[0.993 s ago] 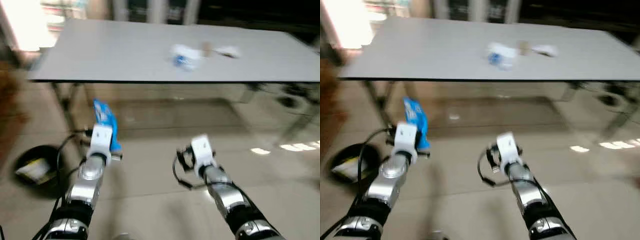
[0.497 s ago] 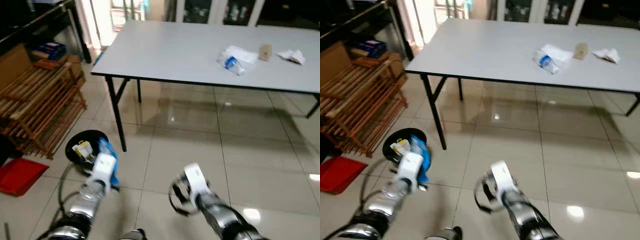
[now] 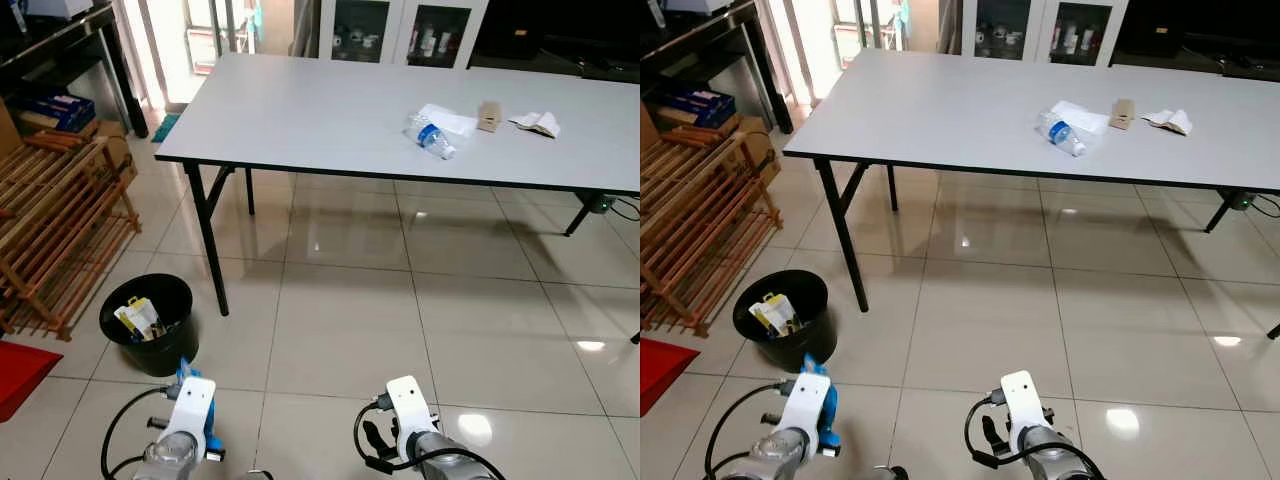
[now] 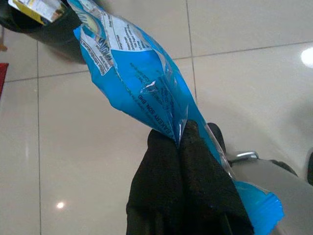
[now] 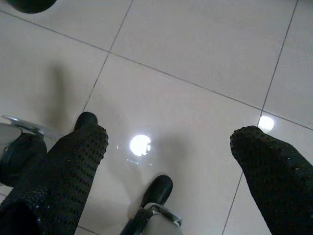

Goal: Picking trash to rubbish bin

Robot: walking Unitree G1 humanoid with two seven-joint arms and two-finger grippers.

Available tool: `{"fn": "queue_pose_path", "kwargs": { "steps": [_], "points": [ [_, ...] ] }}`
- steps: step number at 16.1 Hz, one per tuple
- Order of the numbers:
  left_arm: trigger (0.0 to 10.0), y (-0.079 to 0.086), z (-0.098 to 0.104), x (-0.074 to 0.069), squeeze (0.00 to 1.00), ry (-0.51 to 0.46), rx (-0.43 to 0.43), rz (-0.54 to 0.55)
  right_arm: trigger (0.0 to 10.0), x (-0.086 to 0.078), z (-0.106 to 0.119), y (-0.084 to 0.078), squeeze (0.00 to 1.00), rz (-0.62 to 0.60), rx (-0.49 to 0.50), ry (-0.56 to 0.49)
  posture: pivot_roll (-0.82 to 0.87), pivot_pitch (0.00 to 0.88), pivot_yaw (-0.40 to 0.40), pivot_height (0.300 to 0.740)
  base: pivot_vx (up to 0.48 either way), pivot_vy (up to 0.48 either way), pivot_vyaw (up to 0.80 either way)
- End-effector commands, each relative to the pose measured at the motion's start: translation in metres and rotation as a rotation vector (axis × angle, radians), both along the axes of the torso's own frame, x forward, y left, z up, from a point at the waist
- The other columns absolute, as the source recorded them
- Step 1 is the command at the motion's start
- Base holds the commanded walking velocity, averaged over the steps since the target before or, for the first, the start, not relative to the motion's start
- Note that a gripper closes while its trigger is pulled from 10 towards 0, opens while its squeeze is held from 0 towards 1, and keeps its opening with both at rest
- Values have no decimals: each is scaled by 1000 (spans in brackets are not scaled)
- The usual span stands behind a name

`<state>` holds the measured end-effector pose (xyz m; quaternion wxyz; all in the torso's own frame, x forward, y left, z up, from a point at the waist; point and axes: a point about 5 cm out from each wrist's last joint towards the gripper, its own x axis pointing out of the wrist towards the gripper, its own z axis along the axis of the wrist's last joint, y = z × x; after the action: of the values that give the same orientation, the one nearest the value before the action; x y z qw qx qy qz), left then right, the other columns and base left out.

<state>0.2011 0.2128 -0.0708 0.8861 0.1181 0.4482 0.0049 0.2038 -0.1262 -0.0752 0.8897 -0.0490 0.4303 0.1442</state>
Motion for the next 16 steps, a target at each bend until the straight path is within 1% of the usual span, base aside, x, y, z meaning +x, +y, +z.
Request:
{"fn": "queue_pose_path", "kwargs": {
  "steps": [1,2,3,5,8,11,14,16],
  "points": [
    [10000,-2,1,3,0,-12,4,-2,10000,1,1,-2,0,1,-4,2,47,0,-24,740,0,0,0],
    [10000,-3,0,2,0,10,32,-31,10000,0,0,-2,0,21,-12,0,47,0,-25,740,0,0,0],
    [10000,-3,0,2,0,24,49,-37,10000,0,0,-2,0,27,-14,-1,42,0,-27,740,0,0,0],
    [10000,-1,0,3,0,28,60,-12,10000,3,2,-1,0,38,-16,-13,34,0,-27,740,0,0,800],
    [10000,-3,-1,2,0,31,55,6,10000,4,2,-3,0,29,-14,-19,34,0,-35,740,0,0,800],
    [10000,-6,-1,2,0,7,24,29,10000,5,3,-4,0,42,-19,-19,40,0,-49,740,0,0,800],
    [10000,-8,1,5,0,-11,10,37,10000,5,3,-4,0,48,-19,-17,37,7,-50,740,0,0,800],
    [10000,-9,1,6,0,-12,18,31,10000,4,3,-3,0,52,-18,-16,35,10,-48,740,0,0,800]
  ]
}}
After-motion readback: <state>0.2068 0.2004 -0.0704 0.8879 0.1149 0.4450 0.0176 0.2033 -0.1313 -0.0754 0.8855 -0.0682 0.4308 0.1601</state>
